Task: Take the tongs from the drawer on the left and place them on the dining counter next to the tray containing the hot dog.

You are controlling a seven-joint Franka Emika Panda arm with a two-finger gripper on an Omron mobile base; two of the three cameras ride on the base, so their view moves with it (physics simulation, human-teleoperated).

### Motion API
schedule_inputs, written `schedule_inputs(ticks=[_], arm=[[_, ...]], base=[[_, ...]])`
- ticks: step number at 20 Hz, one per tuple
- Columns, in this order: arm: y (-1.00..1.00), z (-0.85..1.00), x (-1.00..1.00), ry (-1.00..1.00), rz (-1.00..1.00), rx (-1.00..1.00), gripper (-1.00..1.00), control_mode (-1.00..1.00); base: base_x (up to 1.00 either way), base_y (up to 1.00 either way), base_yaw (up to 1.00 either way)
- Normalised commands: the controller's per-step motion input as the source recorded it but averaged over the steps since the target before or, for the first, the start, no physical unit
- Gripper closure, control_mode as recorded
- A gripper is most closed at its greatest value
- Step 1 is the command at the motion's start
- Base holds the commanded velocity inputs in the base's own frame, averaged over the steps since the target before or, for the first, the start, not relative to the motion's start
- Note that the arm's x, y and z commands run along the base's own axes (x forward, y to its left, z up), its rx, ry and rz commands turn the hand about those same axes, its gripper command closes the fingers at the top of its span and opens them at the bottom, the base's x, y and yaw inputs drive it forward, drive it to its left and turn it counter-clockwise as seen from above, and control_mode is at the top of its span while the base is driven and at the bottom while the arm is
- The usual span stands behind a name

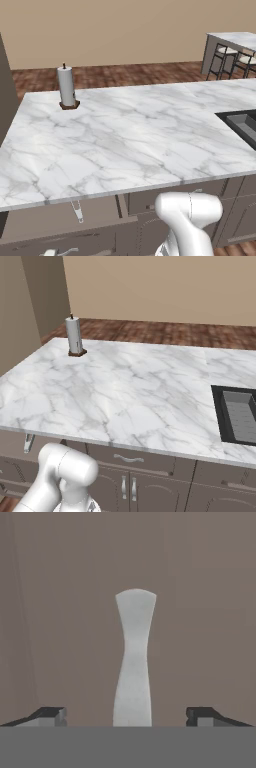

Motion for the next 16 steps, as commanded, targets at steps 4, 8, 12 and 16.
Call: schedule_inputs(ticks=[4,8,12,16], arm=[[0.0,0.05,-0.29,0.0,0.0,0.0,-1.0,-1.0],[0.0,0.31,-0.46,0.01,0.0,0.0,-1.0,-1.0],[0.0,0.42,-0.22,0.02,0.0,0.0,-1.0,-1.0],[0.0,0.4,-0.13,0.01,0.0,0.0,-1.0,-1.0]], base=[[0.0,0.0,0.0],[0.0,0.0,0.0],[0.0,0.0,0.0],[0.0,0.0,0.0]])
